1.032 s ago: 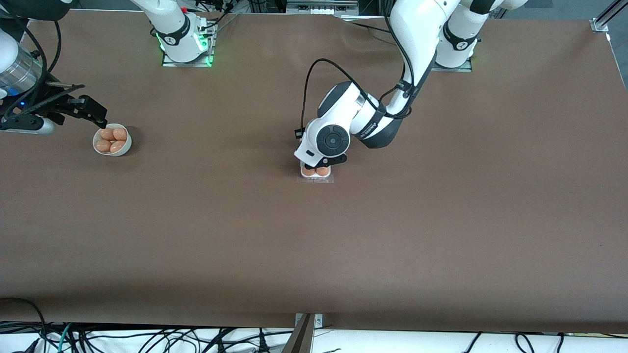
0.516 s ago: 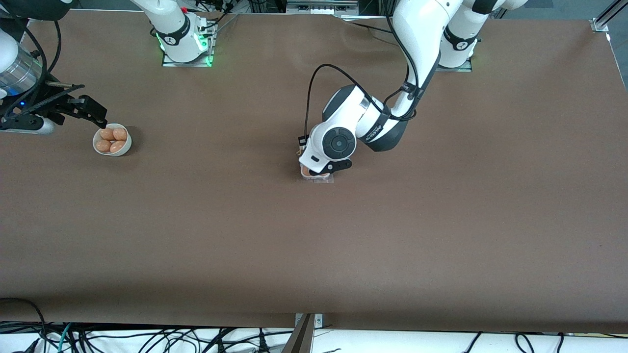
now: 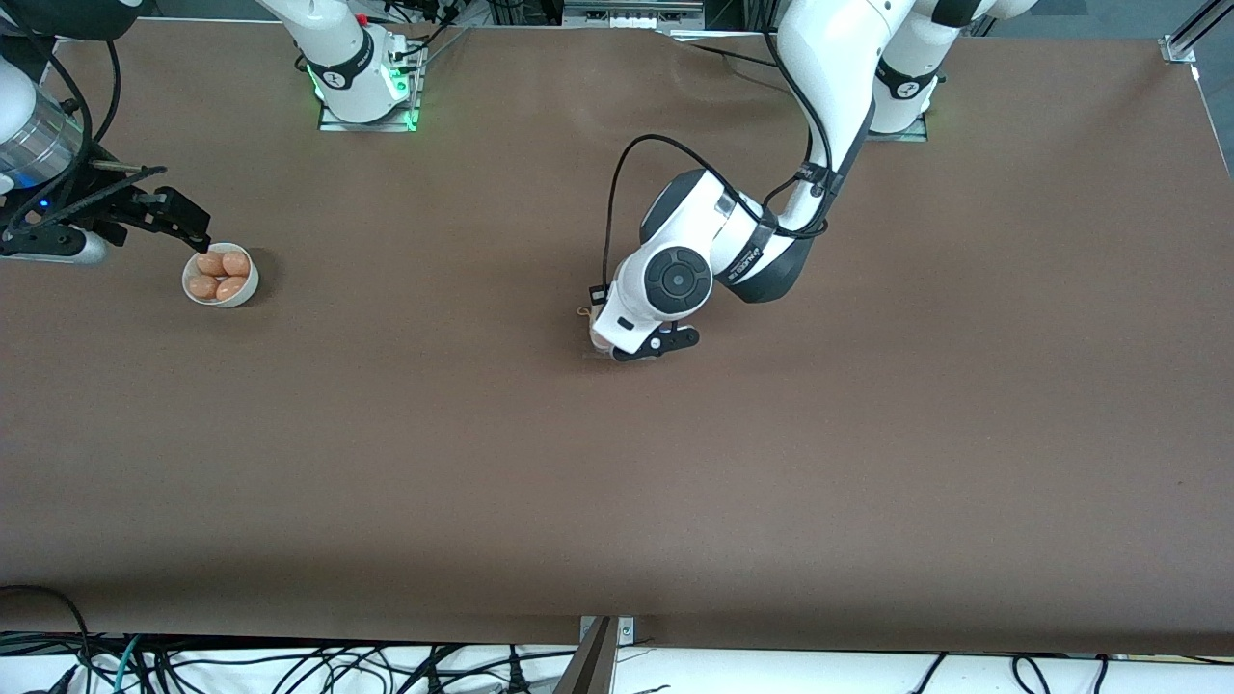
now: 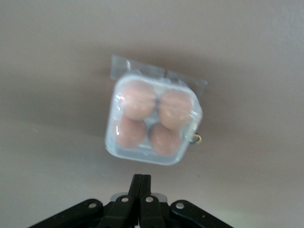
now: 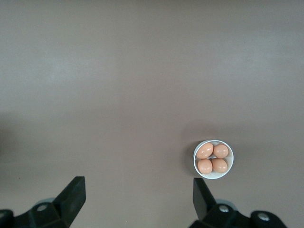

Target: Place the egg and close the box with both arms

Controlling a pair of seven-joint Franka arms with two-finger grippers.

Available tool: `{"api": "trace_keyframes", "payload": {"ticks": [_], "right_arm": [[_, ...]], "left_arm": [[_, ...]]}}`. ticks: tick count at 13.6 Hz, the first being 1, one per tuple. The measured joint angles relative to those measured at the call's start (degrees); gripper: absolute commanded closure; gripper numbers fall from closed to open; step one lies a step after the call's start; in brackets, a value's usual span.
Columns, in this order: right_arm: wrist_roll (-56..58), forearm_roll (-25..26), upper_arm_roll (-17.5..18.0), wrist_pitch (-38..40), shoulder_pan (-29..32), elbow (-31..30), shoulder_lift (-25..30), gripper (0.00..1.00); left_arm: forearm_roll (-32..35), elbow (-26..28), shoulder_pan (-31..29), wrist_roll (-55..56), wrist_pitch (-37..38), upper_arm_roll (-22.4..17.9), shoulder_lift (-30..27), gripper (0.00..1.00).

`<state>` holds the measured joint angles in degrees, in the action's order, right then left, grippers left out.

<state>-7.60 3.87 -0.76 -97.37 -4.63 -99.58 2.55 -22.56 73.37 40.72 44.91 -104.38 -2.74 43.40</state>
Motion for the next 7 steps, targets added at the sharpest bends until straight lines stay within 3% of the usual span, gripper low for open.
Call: {"api": "trace_keyframes", "payload": {"ticks": [2,5,7], "right_arm": [[0.0,0.0,0.0,0.0,0.0,0.0,0.0,0.00],[0.0,0.0,0.0,0.0,0.0,0.0,0.0,0.00],[0.0,0.0,0.1,0.0,-0.1,0.0,0.0,0.00]], "left_arm": [[3.2,-1.7,-0.2,0.0,2.2,-1.1,-0.1,0.74],[7.1,-8.3,-2.8,-3.6,8.8,-4.1,-1.0,0.37],[8.5,-11.9,-7.0,-10.8,13.5,-5.0,-3.3,0.24]]}}
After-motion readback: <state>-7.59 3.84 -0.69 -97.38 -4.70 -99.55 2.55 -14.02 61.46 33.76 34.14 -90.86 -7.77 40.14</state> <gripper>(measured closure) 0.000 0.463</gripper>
